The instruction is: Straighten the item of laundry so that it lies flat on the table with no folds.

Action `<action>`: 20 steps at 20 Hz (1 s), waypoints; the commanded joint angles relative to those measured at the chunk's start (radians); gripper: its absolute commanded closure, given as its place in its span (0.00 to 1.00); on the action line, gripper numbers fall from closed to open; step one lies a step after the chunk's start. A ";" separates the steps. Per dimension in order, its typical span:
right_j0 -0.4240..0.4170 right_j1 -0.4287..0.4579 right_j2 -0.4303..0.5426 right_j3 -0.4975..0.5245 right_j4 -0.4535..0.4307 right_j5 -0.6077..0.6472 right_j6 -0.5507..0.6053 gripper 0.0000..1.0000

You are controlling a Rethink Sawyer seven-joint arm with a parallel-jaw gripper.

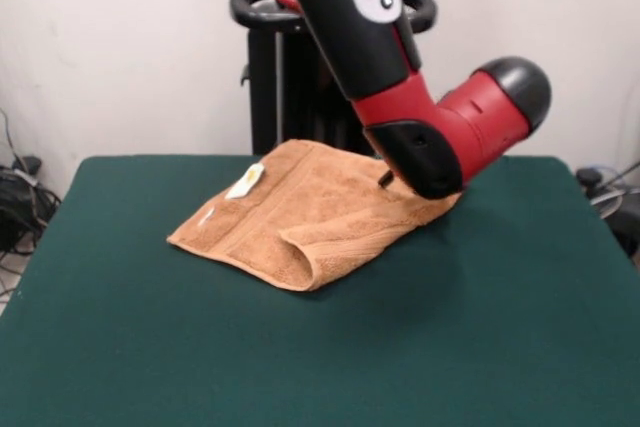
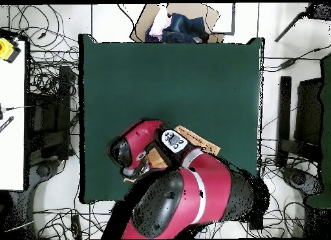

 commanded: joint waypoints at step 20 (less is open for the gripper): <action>-0.324 -0.065 0.269 -0.189 -0.096 -0.230 -0.831 0.00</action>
